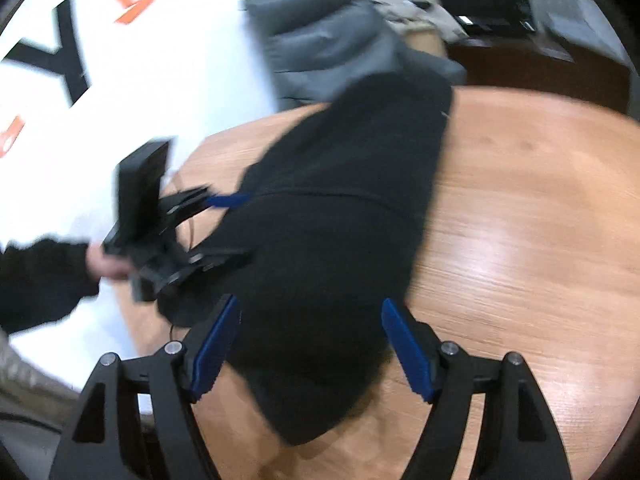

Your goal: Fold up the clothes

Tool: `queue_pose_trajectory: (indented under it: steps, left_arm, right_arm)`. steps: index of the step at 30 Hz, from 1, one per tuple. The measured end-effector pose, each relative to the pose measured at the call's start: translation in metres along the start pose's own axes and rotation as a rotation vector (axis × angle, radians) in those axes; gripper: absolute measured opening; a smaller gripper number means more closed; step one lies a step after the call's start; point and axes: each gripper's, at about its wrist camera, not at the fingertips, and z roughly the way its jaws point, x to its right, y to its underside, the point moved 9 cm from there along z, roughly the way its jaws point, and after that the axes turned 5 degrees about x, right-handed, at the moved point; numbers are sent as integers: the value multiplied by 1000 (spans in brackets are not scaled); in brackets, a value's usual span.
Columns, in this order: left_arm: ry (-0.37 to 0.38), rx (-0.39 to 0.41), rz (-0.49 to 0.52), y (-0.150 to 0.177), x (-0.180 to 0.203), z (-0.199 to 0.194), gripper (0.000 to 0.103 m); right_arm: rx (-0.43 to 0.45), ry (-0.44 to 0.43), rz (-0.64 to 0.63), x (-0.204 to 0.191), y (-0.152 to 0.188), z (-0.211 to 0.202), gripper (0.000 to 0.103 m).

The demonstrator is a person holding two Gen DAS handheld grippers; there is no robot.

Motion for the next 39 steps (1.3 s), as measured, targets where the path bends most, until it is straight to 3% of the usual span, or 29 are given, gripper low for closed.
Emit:
queue_pose_trajectory:
  steps: [3,5,9,11,16,21,26,32,34,39]
  left_arm:
    - [-51,1,-77,2,-6,-18,103]
    - [-79,36,-182,1,-13,-36,103]
    - [2,42,-536,25,-39,-47,103]
    - [23,22,-642,39,-44,-41,103]
    - [95,-19,-787,61,-55,-27,103]
    - [231,-78,-846,71,-47,-5,103]
    - [387,-125,-894,72,-32,13,103]
    - [461,-114,-848,70,-19,22,103]
    - [454,-115,-818,71,-13,21,102]
    - [480,-87,-814,72,-9,12,81]
  right_arm:
    - [-45,-2,39,13,-2,10,78]
    - [-79,-28,55,25,-2,13,78]
    - [-130,-135,60,36,1,31,78]
    - [-146,-169,71,43,-5,47,78]
    - [-186,-234,65,46,-3,69,85]
    - [-199,-253,58,39,1,82,95]
    - [-210,-225,52,35,7,94,94]
    - [-220,-191,45,30,14,109,74]
    - [-201,-177,37,25,16,107,58]
    - [-151,-146,18,11,21,101,49]
